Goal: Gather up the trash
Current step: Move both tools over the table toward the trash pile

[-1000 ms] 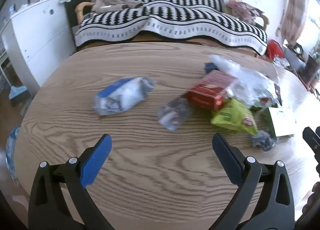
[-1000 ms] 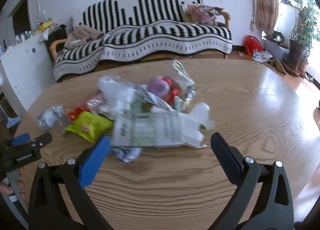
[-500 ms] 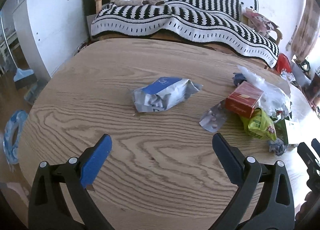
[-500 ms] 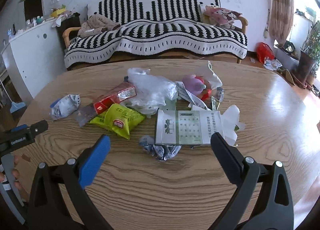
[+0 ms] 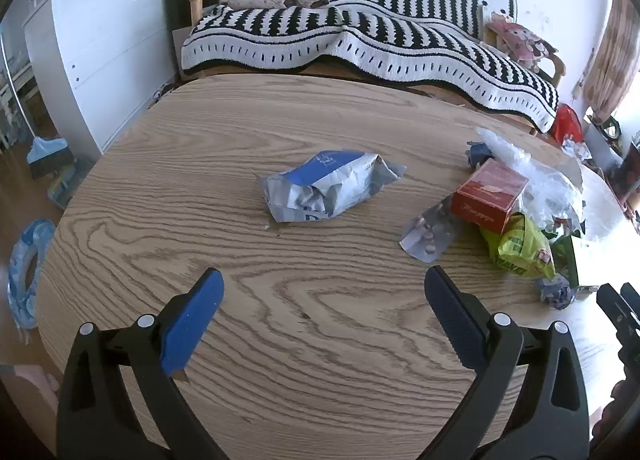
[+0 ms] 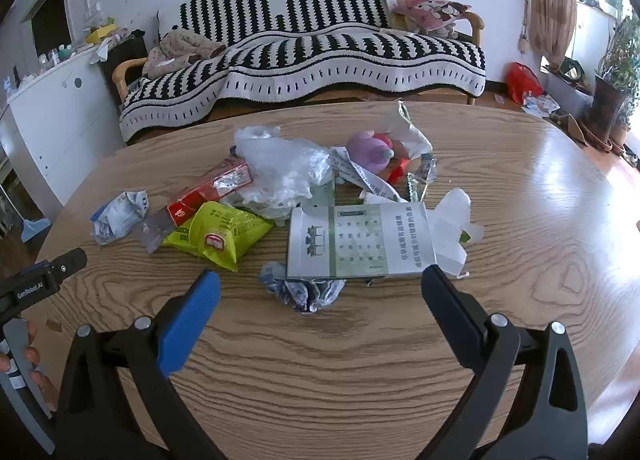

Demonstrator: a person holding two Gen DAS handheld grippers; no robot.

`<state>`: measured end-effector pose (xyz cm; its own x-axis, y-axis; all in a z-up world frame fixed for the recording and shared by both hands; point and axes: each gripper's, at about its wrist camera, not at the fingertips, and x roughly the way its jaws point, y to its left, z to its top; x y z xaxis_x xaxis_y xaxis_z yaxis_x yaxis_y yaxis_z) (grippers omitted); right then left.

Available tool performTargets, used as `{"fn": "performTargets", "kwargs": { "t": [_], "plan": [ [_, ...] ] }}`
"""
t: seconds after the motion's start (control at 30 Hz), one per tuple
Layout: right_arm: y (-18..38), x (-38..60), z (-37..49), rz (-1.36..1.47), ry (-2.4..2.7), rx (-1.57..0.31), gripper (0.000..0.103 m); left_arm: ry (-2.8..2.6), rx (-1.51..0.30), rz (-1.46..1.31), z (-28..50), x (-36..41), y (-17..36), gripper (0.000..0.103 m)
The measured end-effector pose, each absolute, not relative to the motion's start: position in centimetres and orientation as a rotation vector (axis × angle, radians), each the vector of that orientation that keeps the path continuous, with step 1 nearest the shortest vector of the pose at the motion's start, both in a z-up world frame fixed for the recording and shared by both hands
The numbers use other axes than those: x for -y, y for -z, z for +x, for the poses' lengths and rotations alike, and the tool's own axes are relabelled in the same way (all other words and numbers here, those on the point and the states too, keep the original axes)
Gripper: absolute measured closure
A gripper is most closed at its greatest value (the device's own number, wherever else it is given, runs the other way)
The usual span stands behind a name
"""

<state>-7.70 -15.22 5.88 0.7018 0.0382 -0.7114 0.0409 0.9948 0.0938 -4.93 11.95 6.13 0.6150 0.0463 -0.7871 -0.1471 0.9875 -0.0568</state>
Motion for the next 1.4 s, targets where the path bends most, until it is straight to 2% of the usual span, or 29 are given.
{"fn": "performTargets", "kwargs": {
  "t": [1.4],
  "plan": [
    [-5.6, 18.0, -7.6, 0.209, 0.056, -0.813, 0.006, -0.126, -0.935, -0.128, -4.6, -12.2, -5.2, 0.005]
  ]
}}
